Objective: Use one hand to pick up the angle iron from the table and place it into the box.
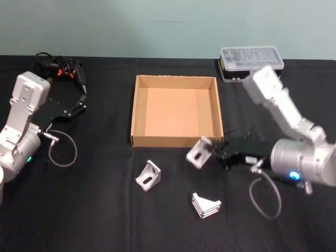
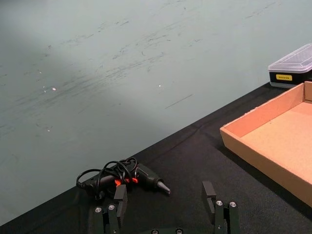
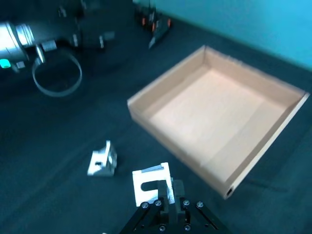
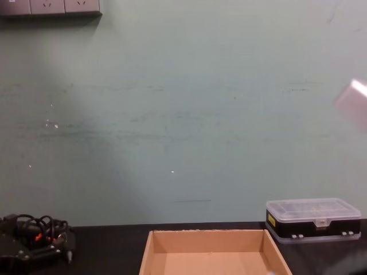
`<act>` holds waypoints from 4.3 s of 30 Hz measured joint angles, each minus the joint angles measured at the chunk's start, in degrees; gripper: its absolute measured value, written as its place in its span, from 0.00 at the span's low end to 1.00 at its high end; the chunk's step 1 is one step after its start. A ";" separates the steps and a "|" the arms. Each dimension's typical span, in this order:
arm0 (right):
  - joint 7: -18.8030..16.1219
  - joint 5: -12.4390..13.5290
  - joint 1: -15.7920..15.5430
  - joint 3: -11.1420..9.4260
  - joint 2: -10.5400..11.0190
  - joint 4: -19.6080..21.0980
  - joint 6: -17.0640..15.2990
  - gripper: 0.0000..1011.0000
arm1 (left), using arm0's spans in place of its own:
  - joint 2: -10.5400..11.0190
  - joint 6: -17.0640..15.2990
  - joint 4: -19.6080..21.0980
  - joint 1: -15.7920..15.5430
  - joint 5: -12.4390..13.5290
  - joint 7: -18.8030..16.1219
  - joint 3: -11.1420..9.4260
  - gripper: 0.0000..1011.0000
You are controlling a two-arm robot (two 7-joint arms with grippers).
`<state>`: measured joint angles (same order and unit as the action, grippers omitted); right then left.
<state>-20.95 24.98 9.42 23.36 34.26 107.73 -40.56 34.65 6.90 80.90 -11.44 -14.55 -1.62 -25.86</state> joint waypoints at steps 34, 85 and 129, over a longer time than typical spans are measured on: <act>1.14 -10.22 27.22 7.44 -15.38 -36.69 7.41 0.08 | 0.00 0.00 0.00 0.00 0.00 0.00 0.00 0.99; -3.00 -11.85 16.99 -0.43 -12.29 -18.37 3.61 0.93 | 0.00 0.00 0.00 0.00 0.00 0.00 0.00 0.99; -29.32 -13.65 10.11 12.04 22.95 6.35 4.11 0.99 | 0.00 0.00 0.00 0.00 0.00 0.00 0.00 0.99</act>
<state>-50.27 11.32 19.53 35.40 57.21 114.08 -36.44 34.65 6.91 80.90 -11.43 -14.55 -1.62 -25.86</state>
